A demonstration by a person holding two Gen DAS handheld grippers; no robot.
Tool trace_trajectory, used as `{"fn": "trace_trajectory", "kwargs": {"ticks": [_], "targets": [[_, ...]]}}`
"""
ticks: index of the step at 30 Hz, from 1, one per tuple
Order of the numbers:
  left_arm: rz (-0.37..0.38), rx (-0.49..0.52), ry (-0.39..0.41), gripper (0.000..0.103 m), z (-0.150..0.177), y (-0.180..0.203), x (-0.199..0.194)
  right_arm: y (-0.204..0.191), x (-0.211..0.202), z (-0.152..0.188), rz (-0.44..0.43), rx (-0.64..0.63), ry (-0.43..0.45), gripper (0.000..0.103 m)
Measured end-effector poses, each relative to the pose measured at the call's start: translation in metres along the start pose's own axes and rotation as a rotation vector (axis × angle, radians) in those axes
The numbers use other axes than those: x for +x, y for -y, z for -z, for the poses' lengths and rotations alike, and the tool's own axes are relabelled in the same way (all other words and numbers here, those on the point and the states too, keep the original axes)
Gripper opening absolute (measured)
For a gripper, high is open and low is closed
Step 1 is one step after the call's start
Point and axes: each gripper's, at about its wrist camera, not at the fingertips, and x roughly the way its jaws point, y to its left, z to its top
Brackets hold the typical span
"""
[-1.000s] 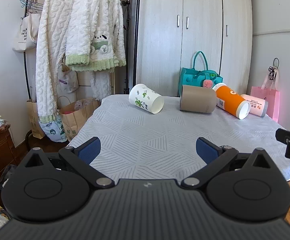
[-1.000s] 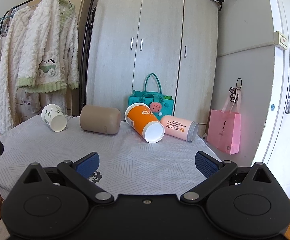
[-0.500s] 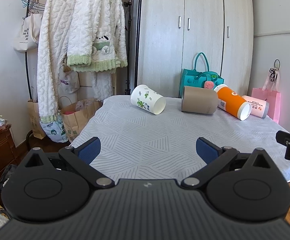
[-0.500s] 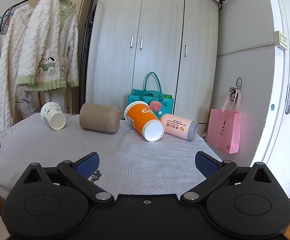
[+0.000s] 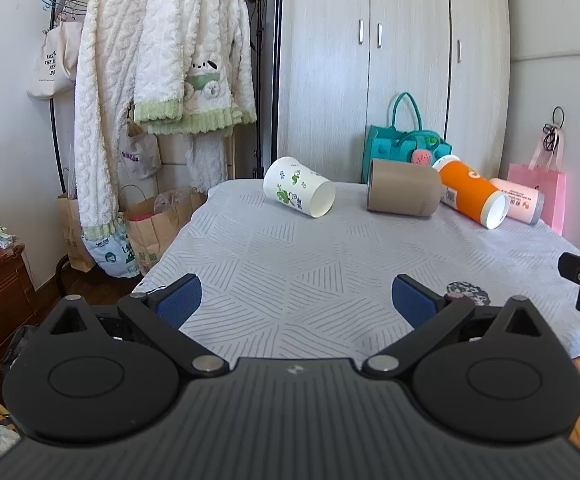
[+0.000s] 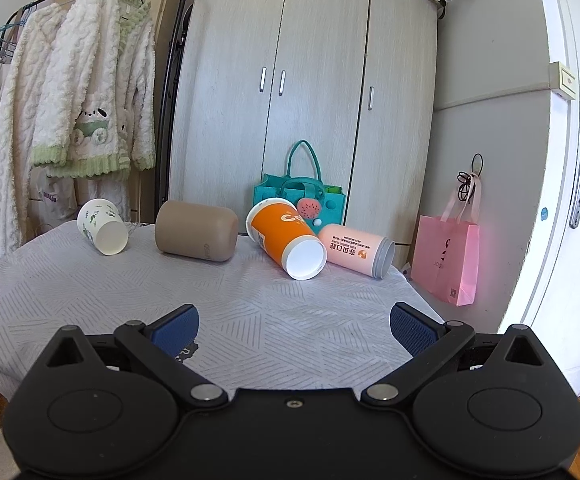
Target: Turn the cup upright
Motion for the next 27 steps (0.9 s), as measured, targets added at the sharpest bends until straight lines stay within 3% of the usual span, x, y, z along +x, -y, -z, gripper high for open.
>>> {"fn": "trace_trajectory", "kwargs": {"ticks": [8,12,15,18,24,27], "targets": [[0.008,0.022,-0.032,0.103,-0.008,0.005,0.015,-0.001,0.016,0.000,-0.009,-0.002,-0.027,0.103],[0.003,0.050,-0.094,0.103,-0.018,0.006,0.024,-0.002,0.020,0.002,-0.020,-0.034,0.003,0.103],[-0.020,0.079,-0.151,0.103,-0.031,0.003,0.031,0.003,0.019,-0.002,-0.096,-0.060,0.066,0.103],[-0.019,0.113,-0.164,0.103,-0.046,-0.004,0.034,0.019,0.026,-0.014,-0.203,-0.008,0.111,0.103],[0.031,0.168,-0.171,0.103,-0.074,-0.018,0.049,0.031,0.066,-0.043,-0.419,-0.044,-0.085,0.103],[0.075,0.151,-0.180,0.103,-0.087,-0.032,0.062,0.025,0.074,-0.055,-0.477,-0.084,-0.154,0.103]]}}
